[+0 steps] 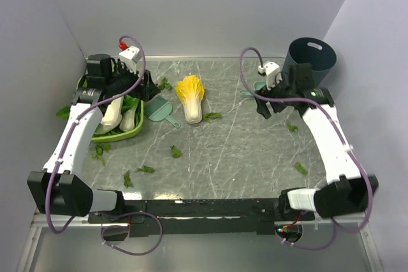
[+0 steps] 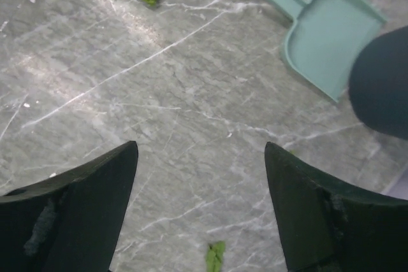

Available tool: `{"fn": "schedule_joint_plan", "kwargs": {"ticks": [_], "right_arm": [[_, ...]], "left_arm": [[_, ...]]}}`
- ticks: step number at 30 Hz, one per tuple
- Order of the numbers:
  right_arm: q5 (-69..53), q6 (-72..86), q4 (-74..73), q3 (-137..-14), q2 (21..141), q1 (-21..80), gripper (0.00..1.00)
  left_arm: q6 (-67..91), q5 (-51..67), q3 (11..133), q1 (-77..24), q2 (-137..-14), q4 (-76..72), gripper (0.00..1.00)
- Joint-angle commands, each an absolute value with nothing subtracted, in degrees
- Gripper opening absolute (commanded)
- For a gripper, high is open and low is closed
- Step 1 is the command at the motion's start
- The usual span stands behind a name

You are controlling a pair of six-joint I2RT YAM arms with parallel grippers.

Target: Sweep away the paper scraps from the table

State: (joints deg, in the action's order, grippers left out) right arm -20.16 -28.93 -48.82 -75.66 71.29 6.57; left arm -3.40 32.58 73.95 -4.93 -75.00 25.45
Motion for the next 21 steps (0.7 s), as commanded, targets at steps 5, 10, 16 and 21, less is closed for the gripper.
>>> {"fn": "schedule_joint_plan", "kwargs": {"ticks": [5, 10, 16, 21], "right_arm": [[-18.7, -26.6, -44.4, -84.7, 90.8, 7.6, 0.77], [-17.6, -24.9, -42.1, -92.9, 100.9, 7.6, 0.72], [-15.7, -27.0, -42.7, -99.5, 111.1, 7.6, 0.66], [-14.5, -28.8, -43.0, -102.6, 117.3, 6.6, 0.63]], "left_arm": [[-12.4, 35.4, 76.0, -5.3, -73.6, 35.2, 0.94], [-14.7, 34.2, 73.1, -6.0, -70.2, 34.5, 0.95], [-15.6, 32.8, 72.7, -6.5, -70.0, 35.3, 0.95], [-15.2, 32.1, 72.7, -6.5, -70.5, 34.9, 0.95]]}}
